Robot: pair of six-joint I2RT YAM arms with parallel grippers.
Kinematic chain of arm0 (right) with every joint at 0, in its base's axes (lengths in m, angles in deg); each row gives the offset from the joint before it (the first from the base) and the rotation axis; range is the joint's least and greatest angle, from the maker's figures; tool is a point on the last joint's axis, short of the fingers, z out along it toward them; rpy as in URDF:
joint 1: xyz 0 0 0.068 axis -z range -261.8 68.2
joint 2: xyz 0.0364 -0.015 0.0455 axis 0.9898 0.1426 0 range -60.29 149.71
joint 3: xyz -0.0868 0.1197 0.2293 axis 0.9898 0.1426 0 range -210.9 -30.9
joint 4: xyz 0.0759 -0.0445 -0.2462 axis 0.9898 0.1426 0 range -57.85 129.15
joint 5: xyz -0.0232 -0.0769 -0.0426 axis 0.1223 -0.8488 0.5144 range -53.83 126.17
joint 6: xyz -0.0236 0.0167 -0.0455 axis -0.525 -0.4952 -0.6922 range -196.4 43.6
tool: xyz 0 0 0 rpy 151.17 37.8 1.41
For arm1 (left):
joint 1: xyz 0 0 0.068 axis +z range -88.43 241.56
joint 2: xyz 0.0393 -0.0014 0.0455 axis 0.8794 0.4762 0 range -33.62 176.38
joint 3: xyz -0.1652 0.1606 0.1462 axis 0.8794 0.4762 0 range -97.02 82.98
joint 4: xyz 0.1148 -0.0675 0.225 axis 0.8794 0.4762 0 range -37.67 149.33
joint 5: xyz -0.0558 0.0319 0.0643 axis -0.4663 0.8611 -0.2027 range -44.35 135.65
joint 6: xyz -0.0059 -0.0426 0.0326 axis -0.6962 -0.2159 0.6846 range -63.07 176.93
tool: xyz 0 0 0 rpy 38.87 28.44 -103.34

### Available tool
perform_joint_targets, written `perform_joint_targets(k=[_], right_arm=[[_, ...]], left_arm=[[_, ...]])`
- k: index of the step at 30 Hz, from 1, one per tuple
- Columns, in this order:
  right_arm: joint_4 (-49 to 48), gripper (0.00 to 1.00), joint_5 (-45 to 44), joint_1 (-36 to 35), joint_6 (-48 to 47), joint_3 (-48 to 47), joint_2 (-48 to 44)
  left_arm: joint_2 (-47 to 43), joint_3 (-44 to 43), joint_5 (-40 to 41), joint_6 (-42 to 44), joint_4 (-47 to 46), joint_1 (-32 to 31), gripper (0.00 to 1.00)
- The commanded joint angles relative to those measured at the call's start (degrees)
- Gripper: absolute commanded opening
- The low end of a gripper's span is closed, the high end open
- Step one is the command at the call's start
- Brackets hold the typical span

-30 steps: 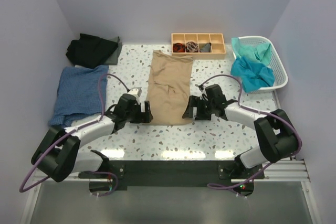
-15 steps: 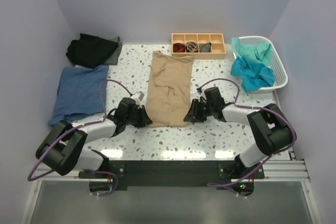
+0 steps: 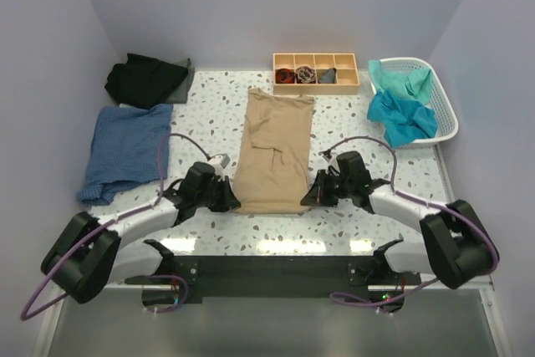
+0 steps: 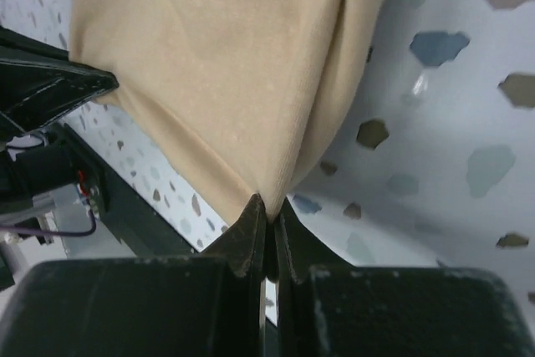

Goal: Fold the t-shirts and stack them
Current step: Fold the tshirt

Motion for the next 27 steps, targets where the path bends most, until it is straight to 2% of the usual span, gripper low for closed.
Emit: perform_joint_targets(k=[1,5,8,14,19,27], right_arm=[[10.76,0.01,-0.98,-0.67,-1.85,2.76,-10.91],[16.03,0.03,-0.46,-1.46,-0.45,6.79,-18.57],[18.40,0.03,0.16,-2.17,1.83,9.87,-25.86],[25.00,0.06,-0.37,-2.43,3.33,9.28,-38.43],[27.82,0.06,-5.11,-2.34,-1.31,2.08,-35.74],[27.83,0.03,-16.44,-2.34,-11.07,-11.90,-22.12]], left_arm=[[-9.24,2.68,2.83,-3.56,9.44,-5.78,0.00],[-14.88,4.44,5.65,-9.28,12.87,-14.48,0.00],[-18.49,5.23,7.67,-12.54,15.15,-18.52,0.00],[-22.36,0.86,13.29,-14.48,22.27,-21.88,0.00],[-18.95,-6.88,21.45,-10.80,25.97,-21.88,0.00],[-7.61,-21.29,31.04,-3.86,25.00,-21.80,0.00]])
